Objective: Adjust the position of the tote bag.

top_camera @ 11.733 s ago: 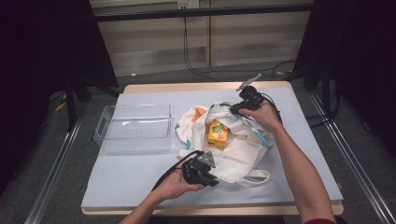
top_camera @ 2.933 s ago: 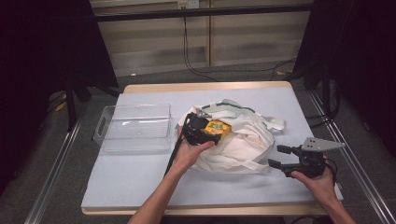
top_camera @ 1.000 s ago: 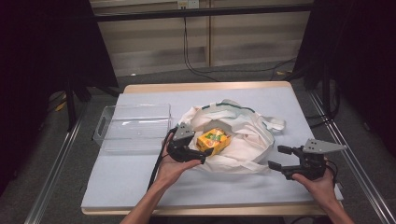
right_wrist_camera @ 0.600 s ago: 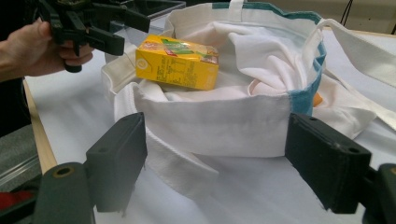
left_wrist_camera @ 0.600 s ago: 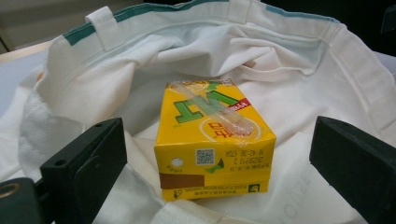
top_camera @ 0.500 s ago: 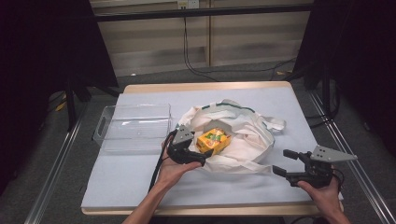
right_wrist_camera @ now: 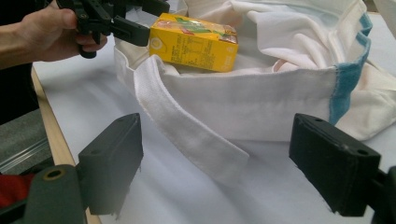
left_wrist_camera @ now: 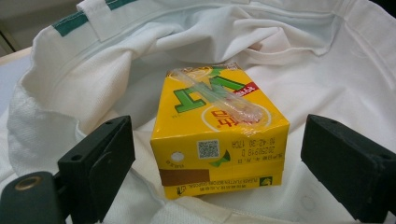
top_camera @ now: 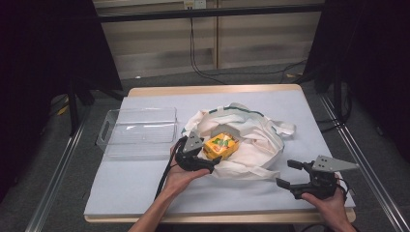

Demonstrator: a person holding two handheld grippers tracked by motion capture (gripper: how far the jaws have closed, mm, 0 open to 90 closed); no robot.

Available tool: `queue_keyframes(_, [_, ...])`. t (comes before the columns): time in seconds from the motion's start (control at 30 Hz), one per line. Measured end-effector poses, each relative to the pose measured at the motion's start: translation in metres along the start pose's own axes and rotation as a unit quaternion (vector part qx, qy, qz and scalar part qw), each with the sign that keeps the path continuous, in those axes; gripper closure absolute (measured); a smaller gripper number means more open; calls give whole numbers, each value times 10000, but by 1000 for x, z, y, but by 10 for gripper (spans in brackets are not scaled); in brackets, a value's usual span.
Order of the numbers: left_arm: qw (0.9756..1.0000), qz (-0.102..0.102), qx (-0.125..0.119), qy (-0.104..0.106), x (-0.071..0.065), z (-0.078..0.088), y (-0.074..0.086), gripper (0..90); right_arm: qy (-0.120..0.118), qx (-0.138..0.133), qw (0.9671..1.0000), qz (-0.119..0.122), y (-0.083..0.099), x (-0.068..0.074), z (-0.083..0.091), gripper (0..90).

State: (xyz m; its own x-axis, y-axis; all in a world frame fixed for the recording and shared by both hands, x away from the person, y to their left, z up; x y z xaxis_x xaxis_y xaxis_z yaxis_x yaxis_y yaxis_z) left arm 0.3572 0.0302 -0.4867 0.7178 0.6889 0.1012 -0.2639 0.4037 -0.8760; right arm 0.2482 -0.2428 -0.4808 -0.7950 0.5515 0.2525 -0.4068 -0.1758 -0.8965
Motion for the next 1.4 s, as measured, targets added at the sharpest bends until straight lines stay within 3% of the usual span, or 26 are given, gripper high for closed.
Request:
queue_keyframes(0.43, [9999, -103, 117, -4, -3, -10, 5, 89, 38, -9, 10000, -46, 1, -3, 1, 167])
queue_keyframes(0.53, [9999, -95, 113, -90, -1, -11, 5, 263, 43, 3, 10000, -41, 2, -3, 2, 166])
queue_keyframes(0.6, [9997, -129, 173, -81, -1, -11, 5, 265, 34, -12, 10000, -1, 1, -3, 3, 165])
queue_keyframes(0.8, [9996, 91, 242, 65, 3, -8, -1, 270, 59, -65, 10000, 0, 1, -3, 6, 157])
queue_keyframes(0.83, [9994, 217, 232, 128, 4, -6, -4, 271, 54, -69, 10000, 8, 1, -3, 6, 156])
queue_keyframes(1.17, [9977, 548, 279, 281, 11, 4, -14, 273, 34, -123, 9999, 16, -1, -2, 7, 151])
queue_keyframes(1.4, [9972, 567, 311, 385, 13, 9, -22, 273, 72, -183, 9998, 13, -3, -3, 8, 147])
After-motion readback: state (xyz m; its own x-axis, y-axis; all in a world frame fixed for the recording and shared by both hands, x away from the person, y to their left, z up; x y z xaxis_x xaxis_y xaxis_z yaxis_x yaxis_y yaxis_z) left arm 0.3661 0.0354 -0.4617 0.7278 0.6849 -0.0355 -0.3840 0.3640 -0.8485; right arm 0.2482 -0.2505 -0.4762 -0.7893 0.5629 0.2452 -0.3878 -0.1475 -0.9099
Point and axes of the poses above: each handheld gripper's, and its own axes: z roughly backward along the jaws, y roughly out of its underside, x roughly to its left, the point moved 7 cm from there along -z, roughly forward along the jaws, and after that the axes turned 12 degrees about -y, right-handed, at the moved point
